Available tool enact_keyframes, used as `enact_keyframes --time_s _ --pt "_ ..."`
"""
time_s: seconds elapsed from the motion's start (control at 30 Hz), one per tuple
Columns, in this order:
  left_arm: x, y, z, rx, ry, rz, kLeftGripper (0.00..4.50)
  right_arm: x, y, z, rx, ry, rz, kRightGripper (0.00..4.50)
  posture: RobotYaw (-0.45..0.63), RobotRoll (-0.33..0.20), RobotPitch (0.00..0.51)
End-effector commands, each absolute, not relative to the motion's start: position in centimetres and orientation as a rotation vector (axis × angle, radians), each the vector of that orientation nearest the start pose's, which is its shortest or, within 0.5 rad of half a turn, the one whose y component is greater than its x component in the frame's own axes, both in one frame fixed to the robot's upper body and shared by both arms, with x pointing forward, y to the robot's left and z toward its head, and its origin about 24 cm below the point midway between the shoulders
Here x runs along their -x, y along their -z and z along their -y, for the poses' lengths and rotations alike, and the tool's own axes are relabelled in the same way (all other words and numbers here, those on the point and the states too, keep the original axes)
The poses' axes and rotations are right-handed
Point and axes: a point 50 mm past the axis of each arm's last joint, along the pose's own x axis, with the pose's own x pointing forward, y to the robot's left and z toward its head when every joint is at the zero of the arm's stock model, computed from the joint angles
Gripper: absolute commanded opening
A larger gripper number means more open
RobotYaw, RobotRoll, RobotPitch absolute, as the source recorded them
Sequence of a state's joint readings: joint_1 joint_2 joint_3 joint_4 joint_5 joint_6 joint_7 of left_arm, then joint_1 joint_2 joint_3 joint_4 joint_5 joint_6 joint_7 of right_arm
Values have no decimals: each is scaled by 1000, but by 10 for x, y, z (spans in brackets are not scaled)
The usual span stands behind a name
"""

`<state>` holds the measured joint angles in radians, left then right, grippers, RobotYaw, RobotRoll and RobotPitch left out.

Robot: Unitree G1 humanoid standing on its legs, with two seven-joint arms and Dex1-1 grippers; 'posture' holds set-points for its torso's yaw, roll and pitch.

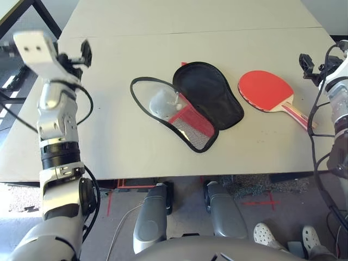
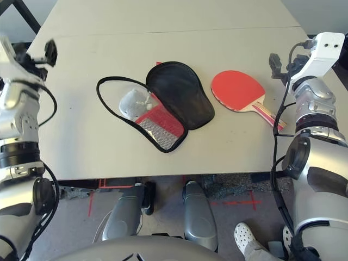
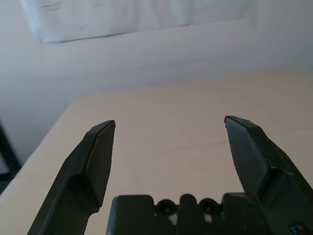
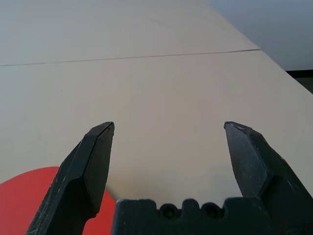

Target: Store the ping-pong paddle in its case and zip it.

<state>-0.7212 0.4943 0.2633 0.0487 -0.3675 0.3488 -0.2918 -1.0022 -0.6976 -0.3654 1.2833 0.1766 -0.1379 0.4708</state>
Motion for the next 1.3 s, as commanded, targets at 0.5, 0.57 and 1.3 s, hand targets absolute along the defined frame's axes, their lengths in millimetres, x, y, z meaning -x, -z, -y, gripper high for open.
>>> enact_keyframes --time_s 0.5,0.57,1.3 --pt "-288 -216 -118 -236 1000 53 4500 -361 -179 344 76 -116 -158 4476 -40 0 188" --pt "-289 -214 -118 -243 999 48 4500 -360 -184 344 90 -177 -210 4476 -44 0 187" --pt "-291 -203 -106 -250 1028 47 4500 -331 -207 335 324 -458 -901 4476 -59 0 181"
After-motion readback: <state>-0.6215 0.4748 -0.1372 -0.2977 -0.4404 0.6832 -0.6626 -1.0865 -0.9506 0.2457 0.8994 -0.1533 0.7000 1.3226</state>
